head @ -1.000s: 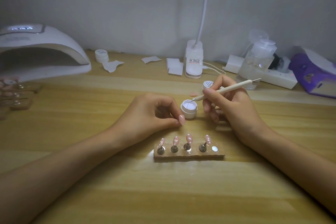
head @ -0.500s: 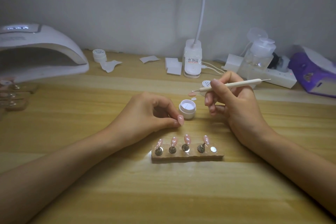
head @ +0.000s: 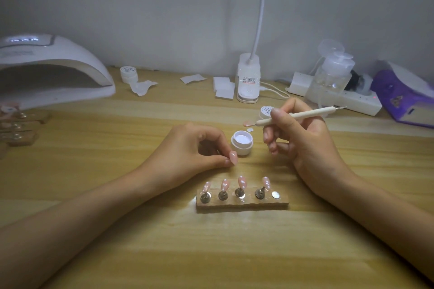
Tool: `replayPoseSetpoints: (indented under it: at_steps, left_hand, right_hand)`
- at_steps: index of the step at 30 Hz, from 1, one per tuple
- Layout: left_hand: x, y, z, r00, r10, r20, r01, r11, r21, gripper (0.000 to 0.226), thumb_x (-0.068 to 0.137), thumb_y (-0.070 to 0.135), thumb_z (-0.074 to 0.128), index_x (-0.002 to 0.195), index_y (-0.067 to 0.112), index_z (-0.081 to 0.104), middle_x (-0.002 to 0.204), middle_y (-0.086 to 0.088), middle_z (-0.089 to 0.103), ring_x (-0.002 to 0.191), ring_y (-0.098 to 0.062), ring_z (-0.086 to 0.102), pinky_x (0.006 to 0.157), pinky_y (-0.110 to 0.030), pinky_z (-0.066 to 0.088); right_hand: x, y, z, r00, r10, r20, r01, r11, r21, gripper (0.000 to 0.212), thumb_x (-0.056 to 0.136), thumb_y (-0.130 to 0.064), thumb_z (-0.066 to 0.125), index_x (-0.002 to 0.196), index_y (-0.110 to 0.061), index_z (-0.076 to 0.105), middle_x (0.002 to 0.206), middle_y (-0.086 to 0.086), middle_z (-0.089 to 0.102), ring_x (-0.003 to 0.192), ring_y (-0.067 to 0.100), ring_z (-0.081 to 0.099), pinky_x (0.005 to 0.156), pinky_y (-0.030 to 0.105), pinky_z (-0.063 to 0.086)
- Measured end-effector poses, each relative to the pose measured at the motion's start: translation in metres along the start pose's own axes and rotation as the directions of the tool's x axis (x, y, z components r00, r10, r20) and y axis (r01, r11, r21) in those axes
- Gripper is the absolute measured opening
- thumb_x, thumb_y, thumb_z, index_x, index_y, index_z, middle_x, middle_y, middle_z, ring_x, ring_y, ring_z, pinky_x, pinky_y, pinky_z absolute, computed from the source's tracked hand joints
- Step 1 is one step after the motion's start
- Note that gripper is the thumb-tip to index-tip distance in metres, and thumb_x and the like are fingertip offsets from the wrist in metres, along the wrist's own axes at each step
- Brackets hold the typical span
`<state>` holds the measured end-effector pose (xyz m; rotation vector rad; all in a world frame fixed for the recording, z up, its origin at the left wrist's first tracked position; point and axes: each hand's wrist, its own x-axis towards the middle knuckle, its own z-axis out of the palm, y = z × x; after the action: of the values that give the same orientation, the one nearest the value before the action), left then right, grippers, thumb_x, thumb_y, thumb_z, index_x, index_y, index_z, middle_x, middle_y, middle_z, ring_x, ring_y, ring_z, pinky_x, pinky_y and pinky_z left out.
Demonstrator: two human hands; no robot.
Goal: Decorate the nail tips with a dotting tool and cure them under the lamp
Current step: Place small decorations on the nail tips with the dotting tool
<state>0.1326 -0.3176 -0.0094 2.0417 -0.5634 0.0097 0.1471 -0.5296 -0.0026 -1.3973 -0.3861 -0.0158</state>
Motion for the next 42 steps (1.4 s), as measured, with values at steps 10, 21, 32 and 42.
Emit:
replayPoseSetpoints:
  at_steps: [10, 21, 32, 42]
  left_hand:
    - [0.0011, -0.0014, -0.0017, 1.0, -0.008, 0.026, 0.008, 1.0, -0.022, 0.02, 0.077, 0.007, 0.081, 0.073, 0.026, 0.073, 0.077, 0.008, 0.075, 0.068, -0.004, 0.066, 0.072, -0.021, 0.053]
    - [0.0009, -0.0005, -0.0013, 0.999, -0.005, 0.036, 0.006, 0.999, -0.039, 0.016, 0.076, 0.006, 0.081, 0.073, 0.019, 0.073, 0.074, 0.013, 0.074, 0.067, 0.005, 0.065, 0.067, -0.007, 0.045]
    - [0.0014, 0.0005, -0.0007, 1.0, -0.002, 0.03, 0.002, 1.0, -0.021, 0.018, 0.076, 0.006, 0.081, 0.073, 0.021, 0.072, 0.073, 0.014, 0.073, 0.067, 0.005, 0.065, 0.066, -0.006, 0.044]
    - [0.0014, 0.0004, -0.0012, 1.0, 0.004, 0.031, -0.004, 1.0, 0.012, 0.018, 0.076, 0.007, 0.081, 0.073, 0.022, 0.072, 0.072, 0.015, 0.073, 0.066, 0.005, 0.064, 0.067, -0.007, 0.045]
  right_hand:
    - [-0.0112, 0.0001, 0.0088, 0.993, 0.056, 0.108, -0.044, 0.994, -0.104, 0.021, 0.087, -0.019, 0.068, 0.072, -0.017, 0.053, 0.06, 0.008, 0.063, 0.054, 0.019, 0.058, 0.046, 0.023, 0.048]
    - [-0.0088, 0.0021, 0.0089, 0.987, 0.083, 0.14, -0.063, 0.987, -0.145, 0.017, 0.086, -0.019, 0.064, 0.071, -0.021, 0.056, 0.062, 0.008, 0.064, 0.055, 0.019, 0.059, 0.048, 0.023, 0.049]
    - [-0.0089, 0.0022, 0.0083, 0.984, 0.099, 0.148, -0.076, 0.985, -0.154, 0.016, 0.087, -0.019, 0.063, 0.073, -0.019, 0.055, 0.062, 0.009, 0.065, 0.053, 0.018, 0.059, 0.048, 0.023, 0.049]
    - [-0.0091, 0.0027, 0.0078, 0.984, 0.1, 0.147, -0.077, 0.985, -0.157, 0.015, 0.087, -0.018, 0.063, 0.075, -0.016, 0.054, 0.063, 0.01, 0.065, 0.053, 0.019, 0.059, 0.048, 0.023, 0.048]
